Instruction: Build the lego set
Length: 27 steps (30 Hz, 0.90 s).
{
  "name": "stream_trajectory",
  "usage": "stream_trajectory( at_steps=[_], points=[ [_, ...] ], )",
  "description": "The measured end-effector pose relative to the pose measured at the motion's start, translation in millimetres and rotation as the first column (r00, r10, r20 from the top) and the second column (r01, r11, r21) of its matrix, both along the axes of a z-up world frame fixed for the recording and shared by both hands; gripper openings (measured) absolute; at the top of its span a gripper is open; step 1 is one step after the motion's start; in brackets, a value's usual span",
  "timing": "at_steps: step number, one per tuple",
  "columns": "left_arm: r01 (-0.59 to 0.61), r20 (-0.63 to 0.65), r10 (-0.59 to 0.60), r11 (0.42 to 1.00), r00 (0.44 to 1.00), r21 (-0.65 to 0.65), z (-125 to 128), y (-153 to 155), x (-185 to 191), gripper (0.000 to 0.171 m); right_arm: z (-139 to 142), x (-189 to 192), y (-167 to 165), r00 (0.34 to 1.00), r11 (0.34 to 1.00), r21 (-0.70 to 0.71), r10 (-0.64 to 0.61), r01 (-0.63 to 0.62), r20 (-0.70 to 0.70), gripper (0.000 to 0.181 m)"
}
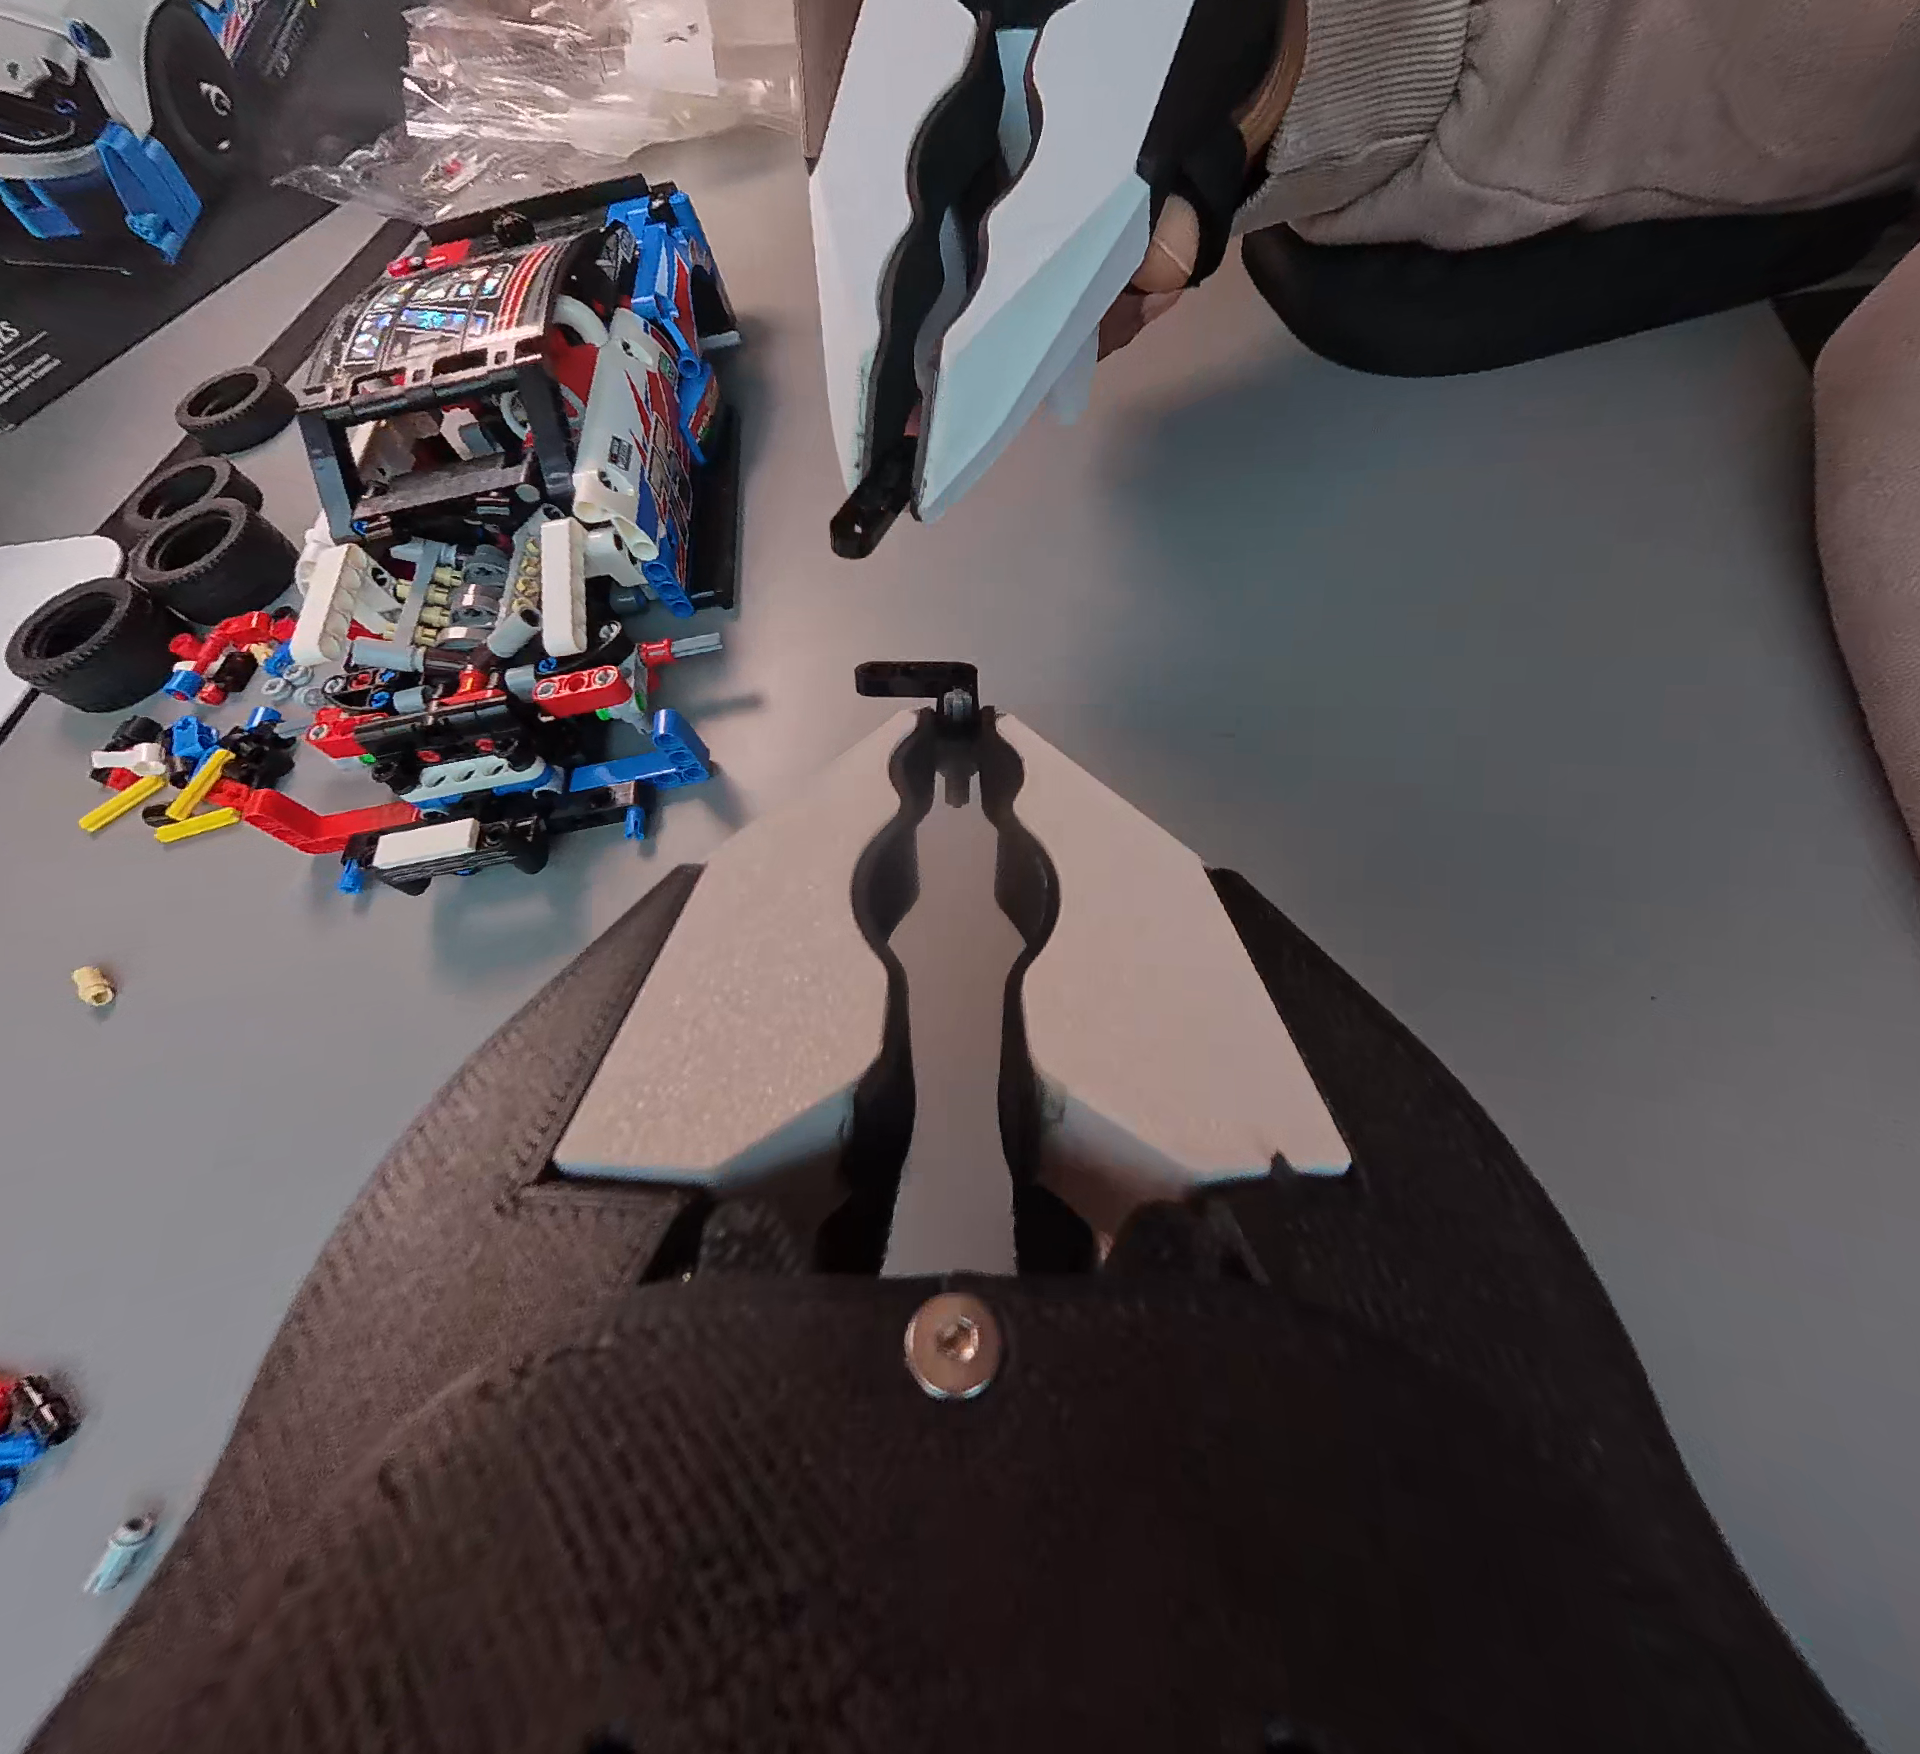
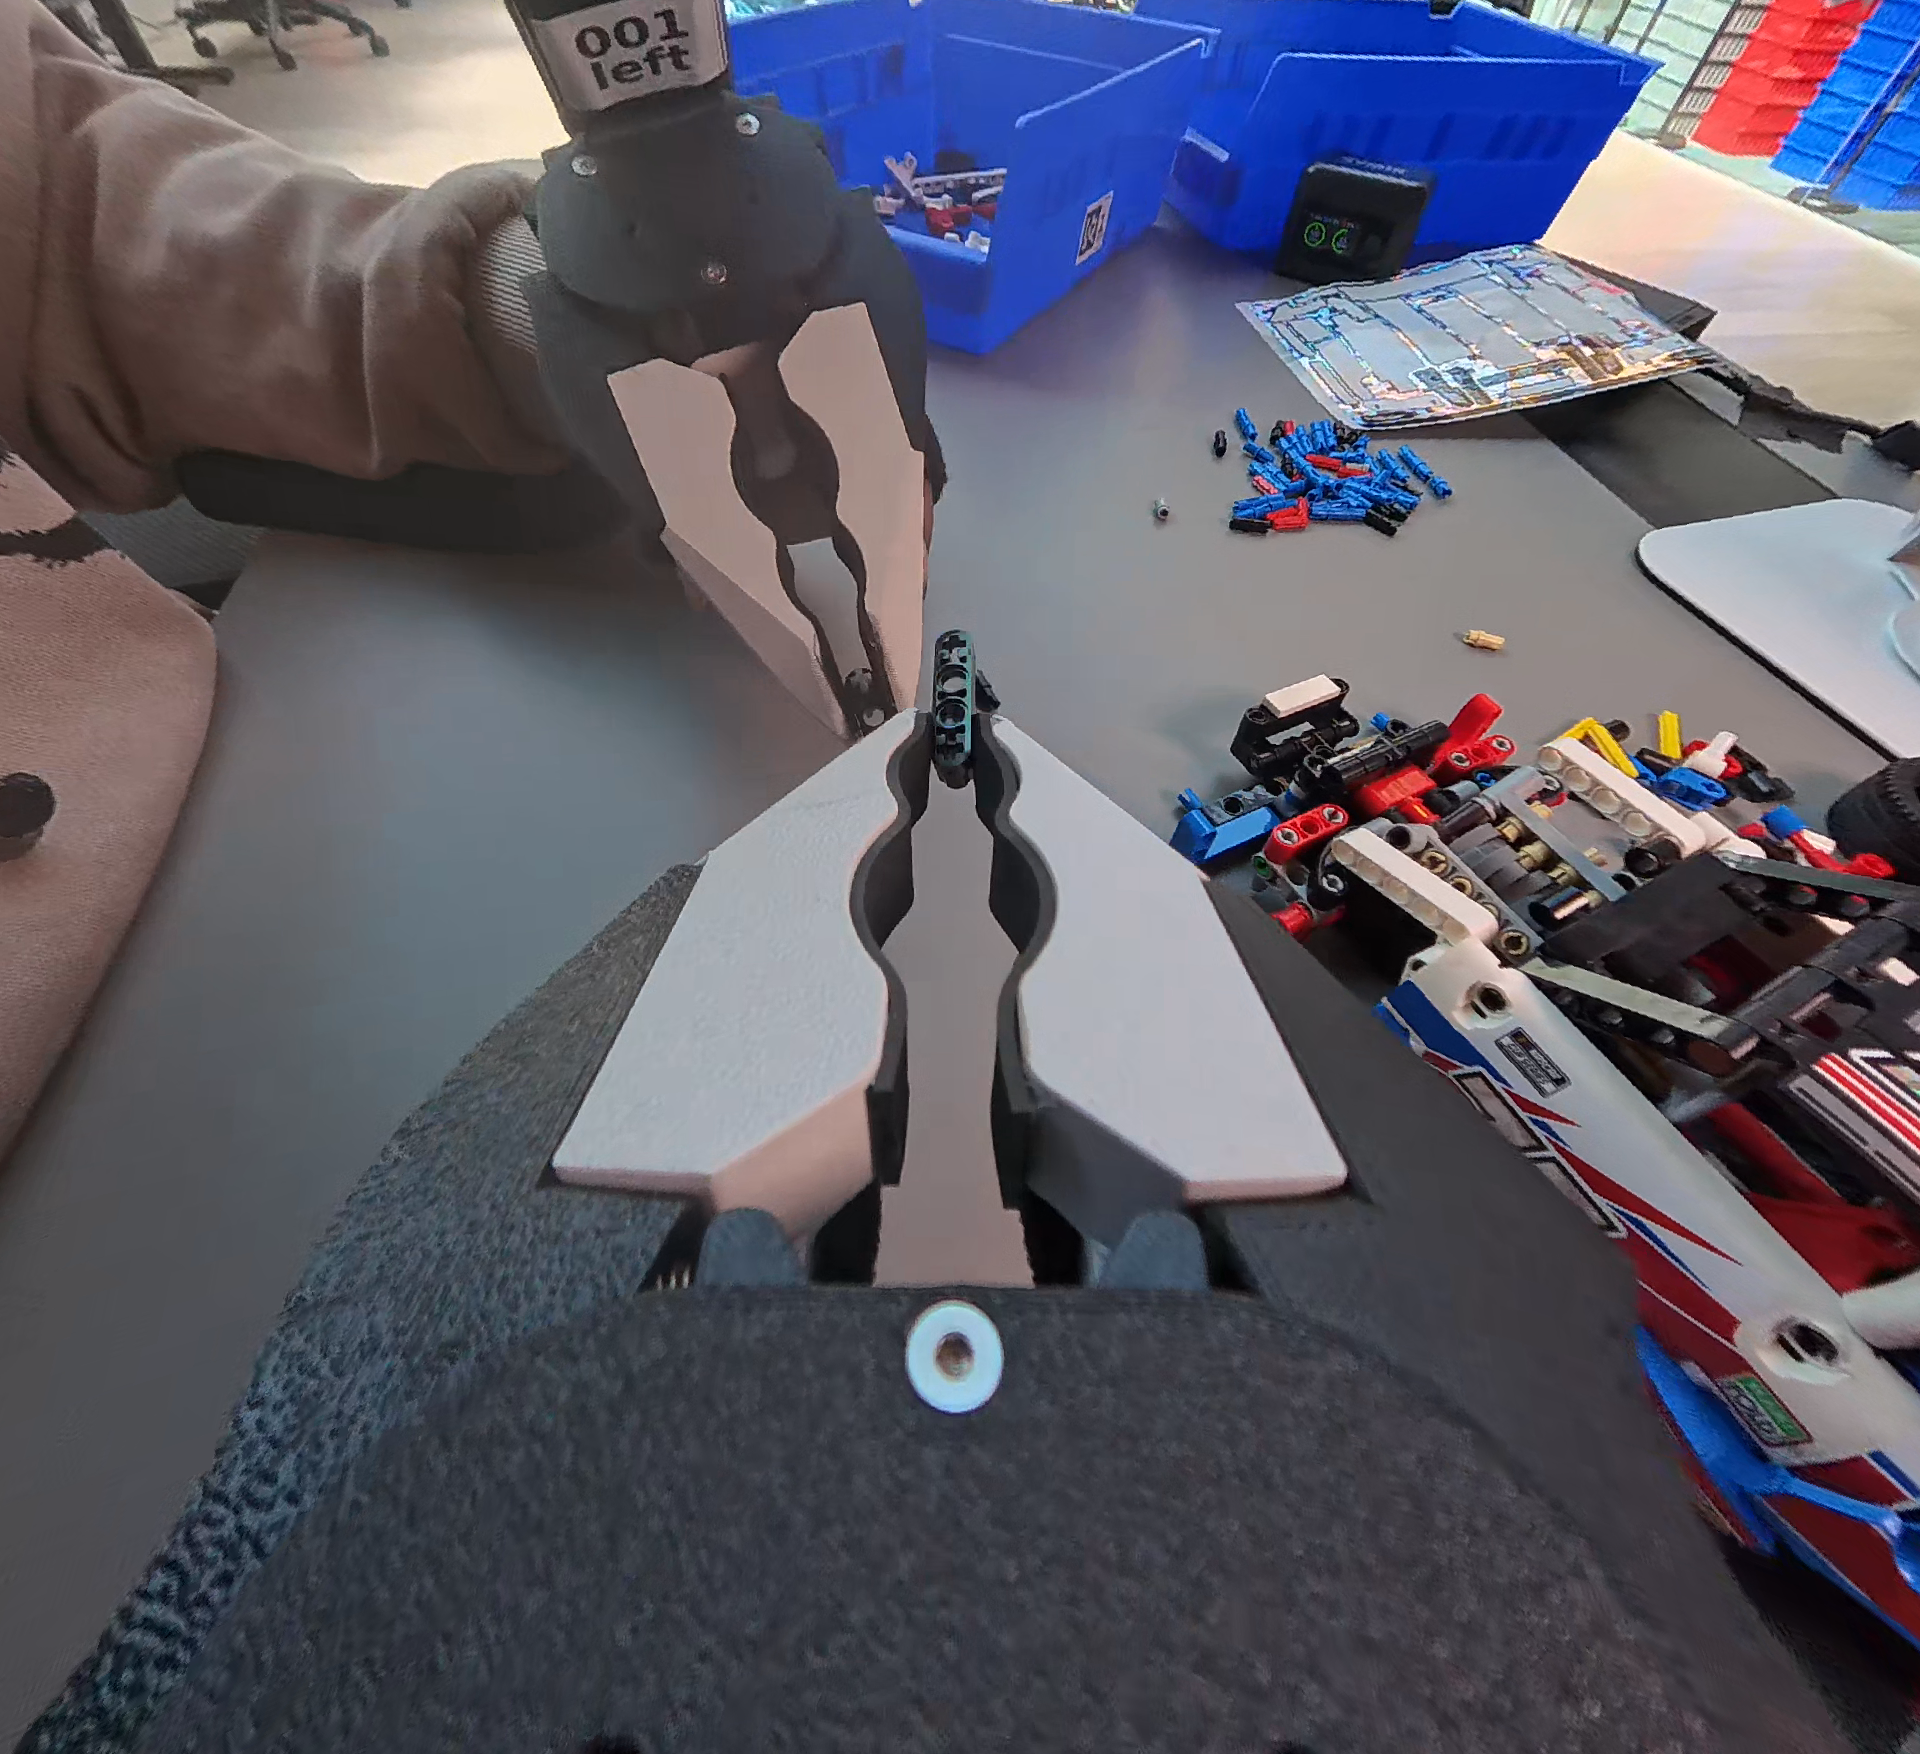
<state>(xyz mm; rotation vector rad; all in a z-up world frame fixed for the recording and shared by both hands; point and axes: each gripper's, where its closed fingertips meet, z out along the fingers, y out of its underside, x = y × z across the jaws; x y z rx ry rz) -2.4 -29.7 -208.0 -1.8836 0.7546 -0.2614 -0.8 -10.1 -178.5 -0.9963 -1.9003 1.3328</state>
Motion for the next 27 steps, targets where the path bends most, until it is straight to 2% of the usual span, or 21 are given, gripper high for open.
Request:
stream_trajectory(
  at_steps=[6,17,27],
  points=[
    [0.028,0.074,-0.027,1.000,0.997,-0.011,6.9,-2.8,5.6,0.006,-3.7,4.1,-11.8,0.998,0.998,-0.038,0.060,-0.059,0.032,0.005],
    [0.061,0.075,-0.060,0.998,0.995,-0.013,3.8,-5.1,10.4,0.006,-13.9,11.3,-27.0,0.986,0.988,-0.055,0.149,-0.145,0.075,0.005],
    [0.092,0.081,-0.091,0.996,0.993,-0.016,2.2,-7.8,16.0,0.006,-18.5,13.0,-30.3,0.982,0.986,-0.043,0.166,-0.163,0.091,0.006]
  ],
)
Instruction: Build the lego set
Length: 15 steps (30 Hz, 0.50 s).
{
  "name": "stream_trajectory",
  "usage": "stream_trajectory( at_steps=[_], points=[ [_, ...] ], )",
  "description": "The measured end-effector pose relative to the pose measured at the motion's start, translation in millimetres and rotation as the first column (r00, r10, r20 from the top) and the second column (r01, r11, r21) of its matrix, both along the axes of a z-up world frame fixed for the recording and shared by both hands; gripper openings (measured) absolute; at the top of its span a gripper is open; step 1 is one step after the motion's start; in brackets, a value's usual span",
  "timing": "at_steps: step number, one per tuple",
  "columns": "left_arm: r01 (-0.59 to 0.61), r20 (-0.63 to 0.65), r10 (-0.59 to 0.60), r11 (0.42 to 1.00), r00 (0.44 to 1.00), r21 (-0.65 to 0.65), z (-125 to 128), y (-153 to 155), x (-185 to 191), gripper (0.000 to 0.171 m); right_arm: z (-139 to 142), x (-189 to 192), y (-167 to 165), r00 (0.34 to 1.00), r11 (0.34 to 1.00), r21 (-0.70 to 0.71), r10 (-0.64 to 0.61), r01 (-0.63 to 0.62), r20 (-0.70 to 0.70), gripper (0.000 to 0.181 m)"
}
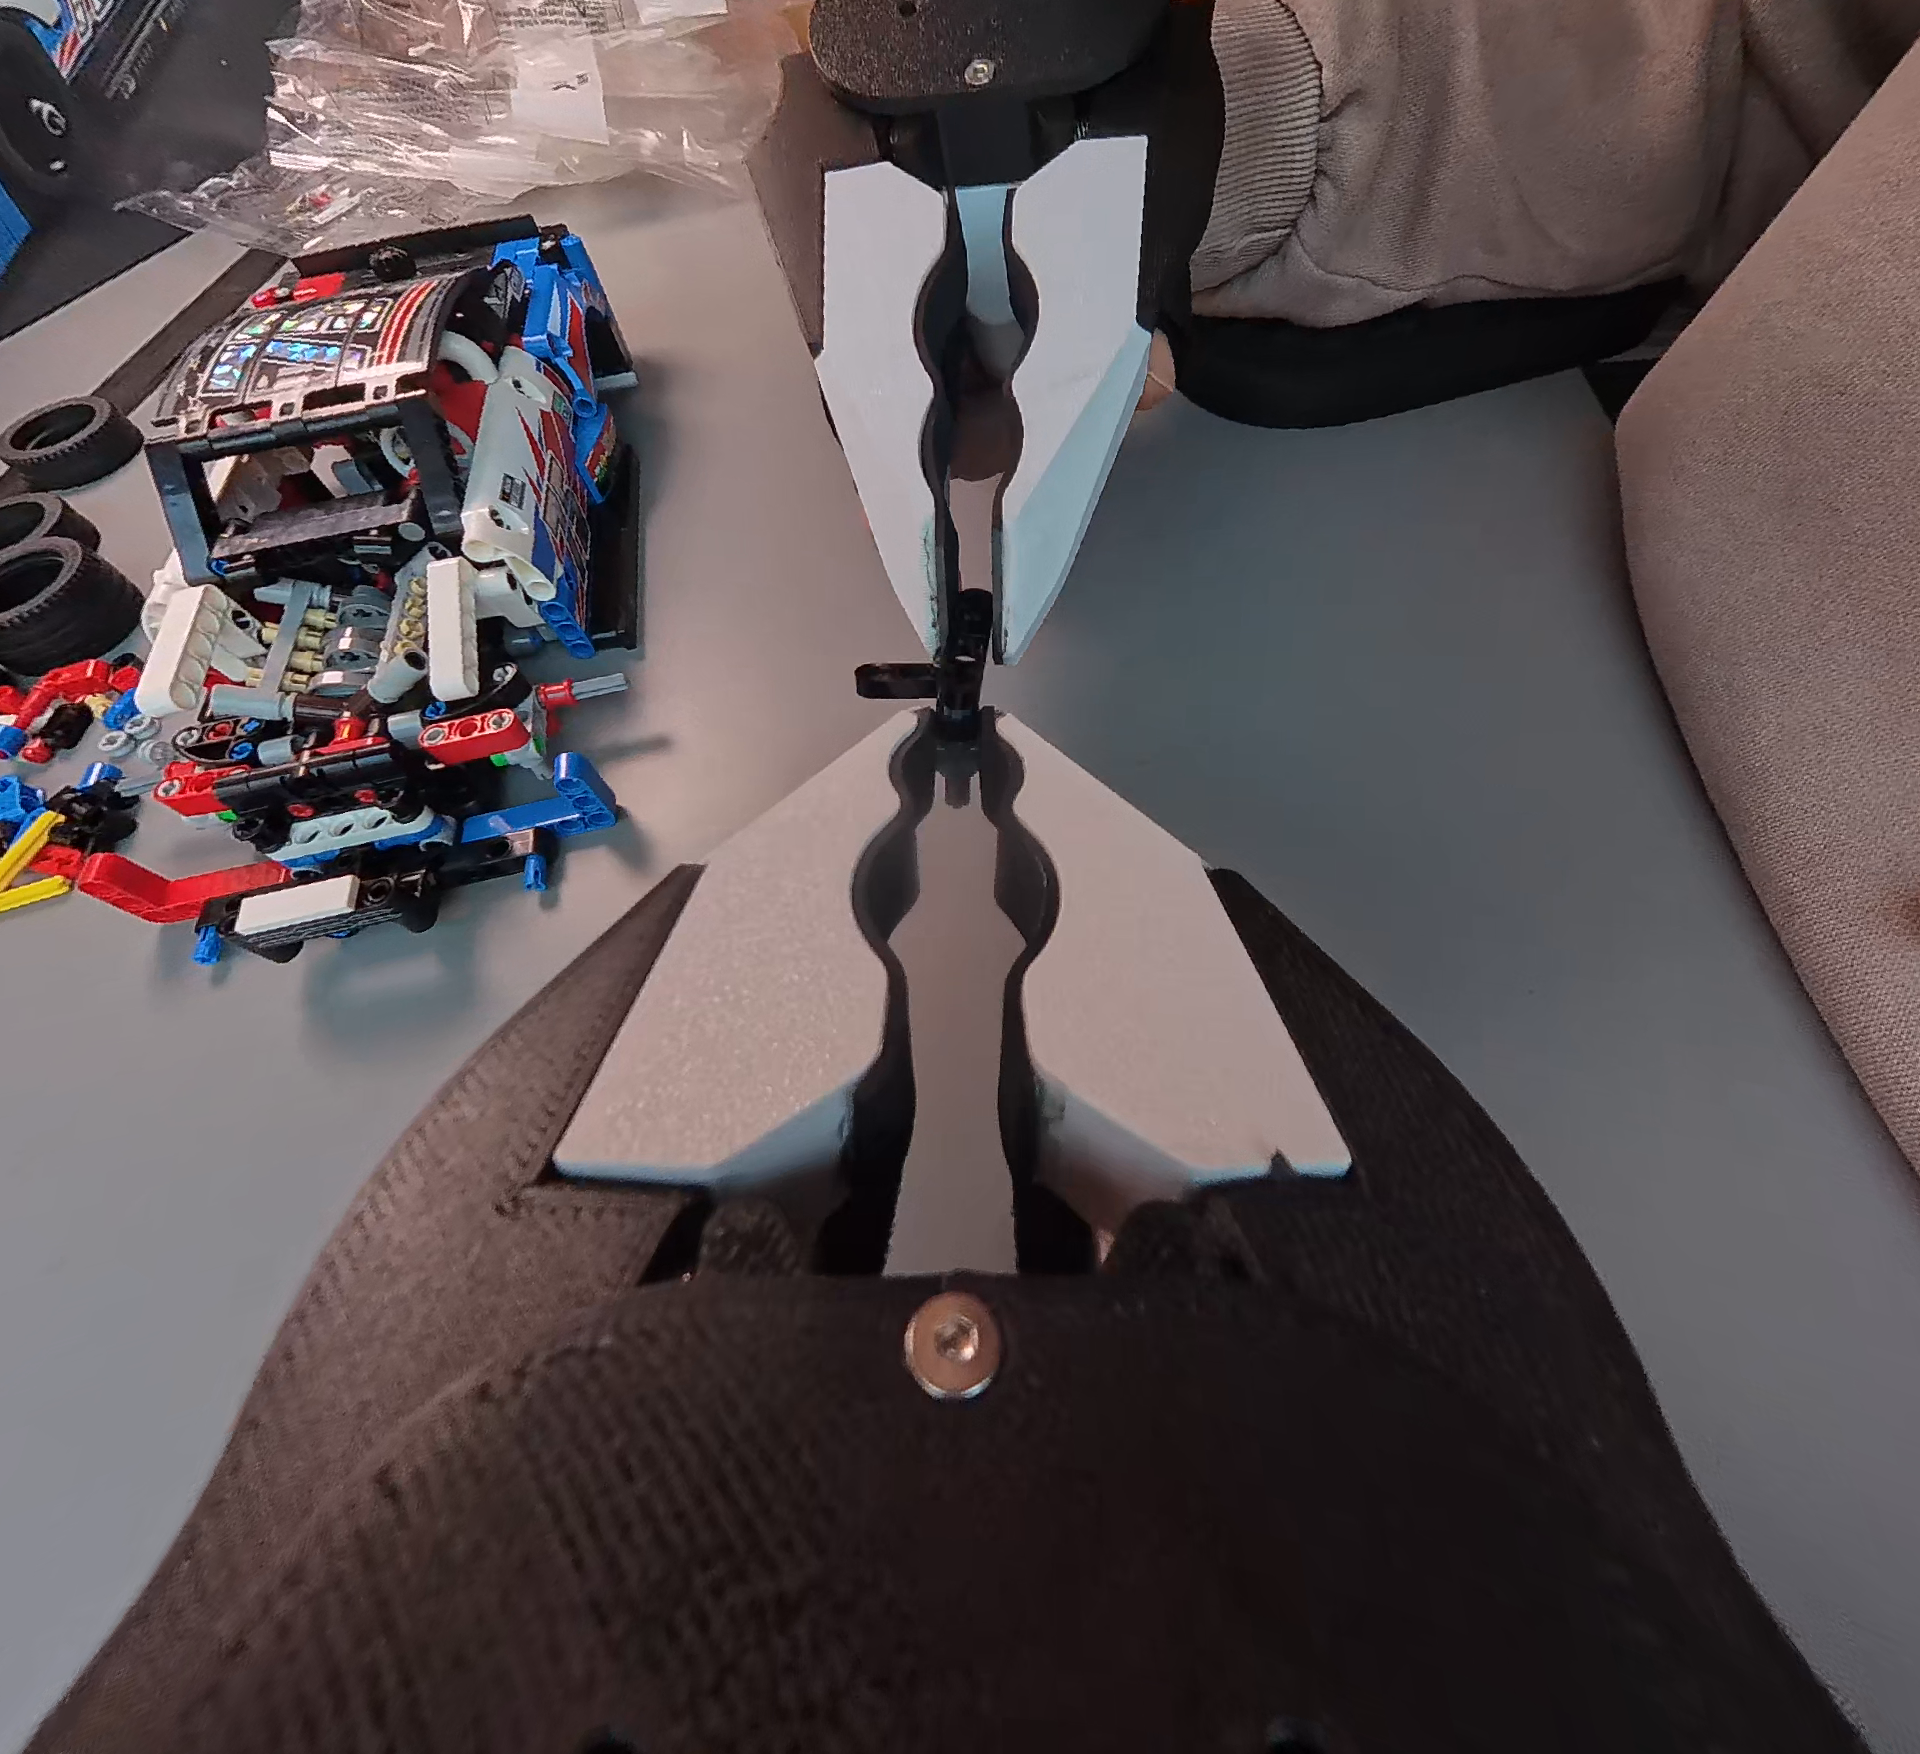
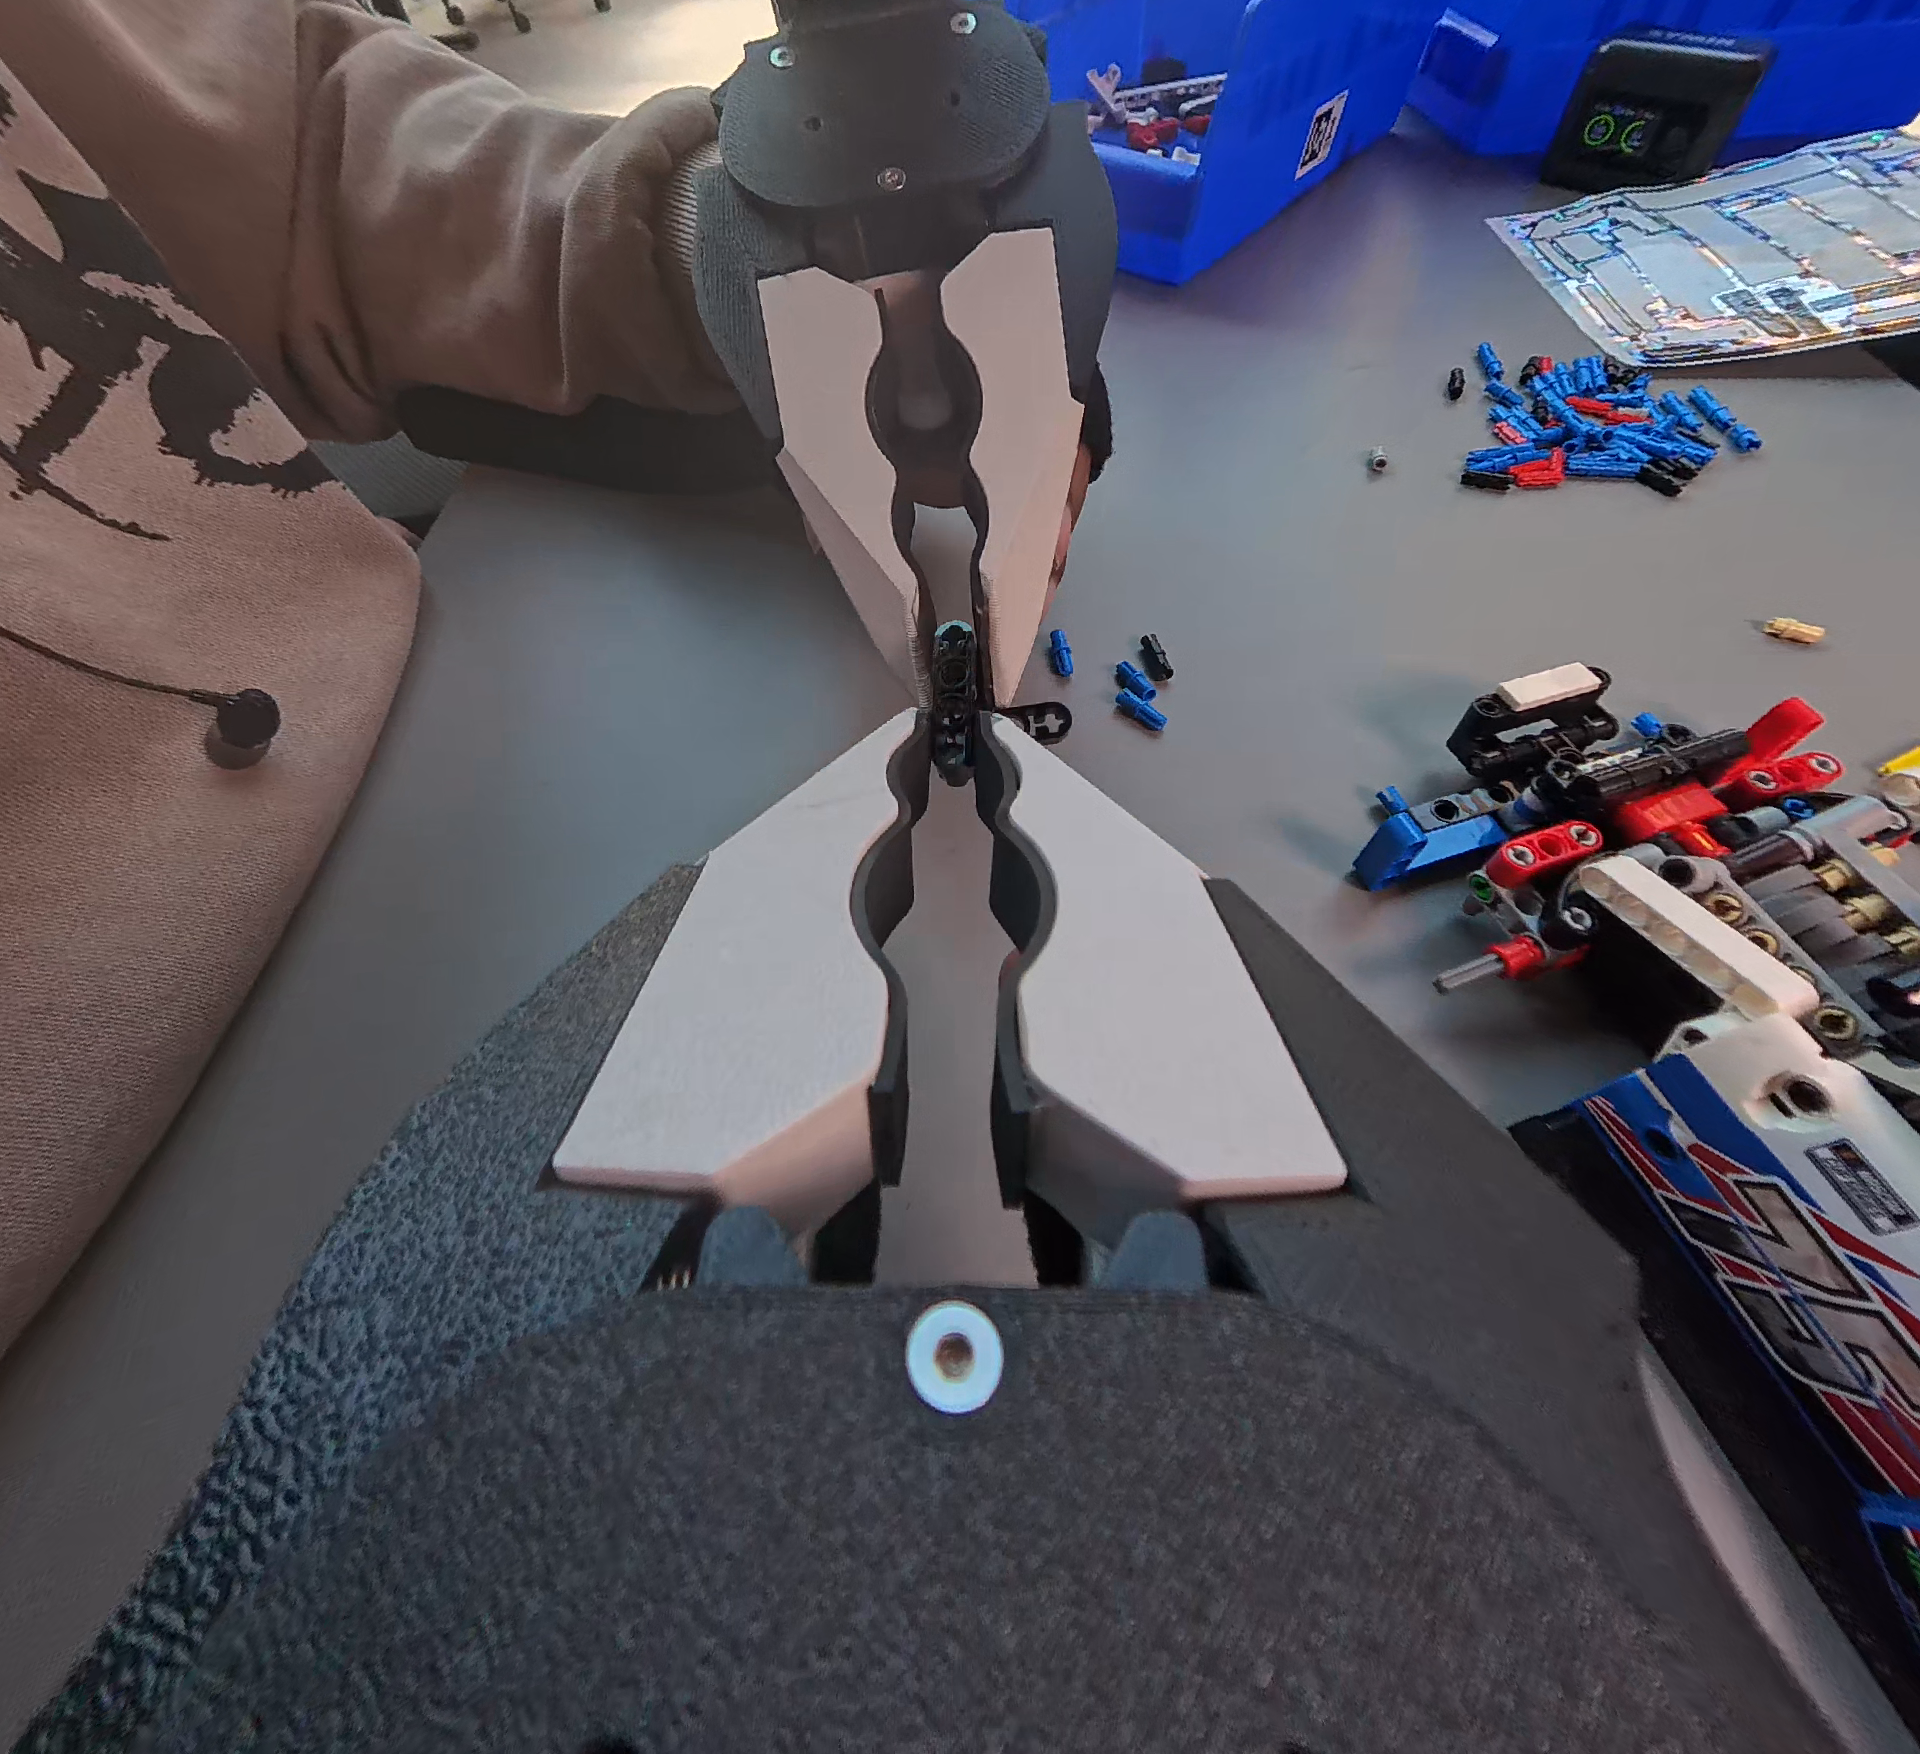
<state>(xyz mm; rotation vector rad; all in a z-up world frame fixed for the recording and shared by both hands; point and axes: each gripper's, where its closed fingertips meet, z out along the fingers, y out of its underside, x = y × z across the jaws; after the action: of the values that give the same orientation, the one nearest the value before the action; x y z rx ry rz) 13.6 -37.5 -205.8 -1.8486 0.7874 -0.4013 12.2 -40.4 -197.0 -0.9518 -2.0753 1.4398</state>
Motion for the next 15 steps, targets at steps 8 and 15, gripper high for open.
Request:
stream_trajectory(
  at_steps=[8,15],
  points=[
    [0.020,-0.016,-0.020,1.000,1.000,0.004,-1.9,-2.3,3.2,0.006,-3.1,2.6,-1.4,0.999,0.995,0.099,0.015,-0.013,-0.028,0.005],
    [0.027,-0.002,-0.027,0.999,1.000,-0.021,-4.8,-2.9,4.6,0.006,-6.5,2.9,-1.3,1.000,0.993,0.121,0.015,-0.012,-0.024,0.005]
  ],
)
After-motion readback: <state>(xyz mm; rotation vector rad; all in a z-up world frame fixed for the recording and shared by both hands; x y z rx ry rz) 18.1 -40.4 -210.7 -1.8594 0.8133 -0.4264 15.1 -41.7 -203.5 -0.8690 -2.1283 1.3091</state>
